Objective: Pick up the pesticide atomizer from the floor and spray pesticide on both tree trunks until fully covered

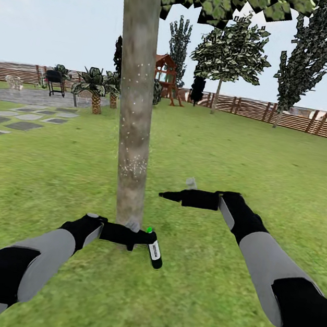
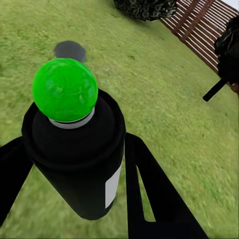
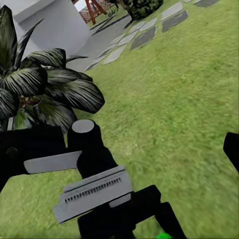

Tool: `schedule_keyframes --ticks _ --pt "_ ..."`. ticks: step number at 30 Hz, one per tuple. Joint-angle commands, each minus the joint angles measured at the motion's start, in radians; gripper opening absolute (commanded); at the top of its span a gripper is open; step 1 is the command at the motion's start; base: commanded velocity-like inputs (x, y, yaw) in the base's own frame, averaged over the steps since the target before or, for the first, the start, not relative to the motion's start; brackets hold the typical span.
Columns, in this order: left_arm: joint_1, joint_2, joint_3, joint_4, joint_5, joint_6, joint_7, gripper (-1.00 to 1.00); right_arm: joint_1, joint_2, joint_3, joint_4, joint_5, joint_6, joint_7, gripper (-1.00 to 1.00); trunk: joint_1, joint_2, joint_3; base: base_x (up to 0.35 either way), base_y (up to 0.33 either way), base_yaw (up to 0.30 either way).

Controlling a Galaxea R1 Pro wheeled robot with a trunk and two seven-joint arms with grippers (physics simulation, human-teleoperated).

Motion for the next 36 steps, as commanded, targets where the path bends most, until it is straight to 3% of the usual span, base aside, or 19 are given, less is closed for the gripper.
schedule_keyframes --ticks 1,4,5,10,13,36 --pt "-0.001 -0.004 0.000 -0.010 -0.005 0.001 -0.003 -1.00 -0.001 0.001 0.007 0.005 -0.009 0.008 -0.001 1.00 0.000 -0.001 -0.002 0.000 0.000 0.000" --pt "-0.001 -0.008 -0.002 -0.017 -0.005 0.003 -0.003 -1.00 -0.002 0.006 0.036 0.010 -0.009 0.009 -0.001 1.00 0.000 -0.001 -0.002 0.000 0.000 0.000" --pt "-0.001 -0.009 -0.002 -0.019 -0.005 0.003 -0.003 -1.00 -0.001 0.011 0.072 0.011 -0.010 0.009 -0.001 -1.00 0.000 -0.001 -0.002 0.000 0.000 0.000" --pt "-0.001 -0.010 -0.003 -0.020 -0.004 0.004 -0.003 -1.00 -0.001 0.020 0.097 0.012 -0.010 0.009 -0.004 -1.00 0.000 -0.001 -0.002 0.000 0.000 0.000" --pt "-0.001 -0.030 -0.004 -0.034 -0.005 0.005 -0.003 -1.00 -0.001 0.036 0.101 0.039 -0.009 0.009 -0.005 -1.00 0.000 -0.001 -0.002 0.000 0.000 0.000" --pt "-0.001 -0.033 -0.004 -0.040 -0.004 0.005 -0.003 -1.00 0.001 0.039 0.101 0.100 -0.008 0.005 -0.003 -1.00 0.000 -0.001 -0.002 0.000 0.000 0.000"
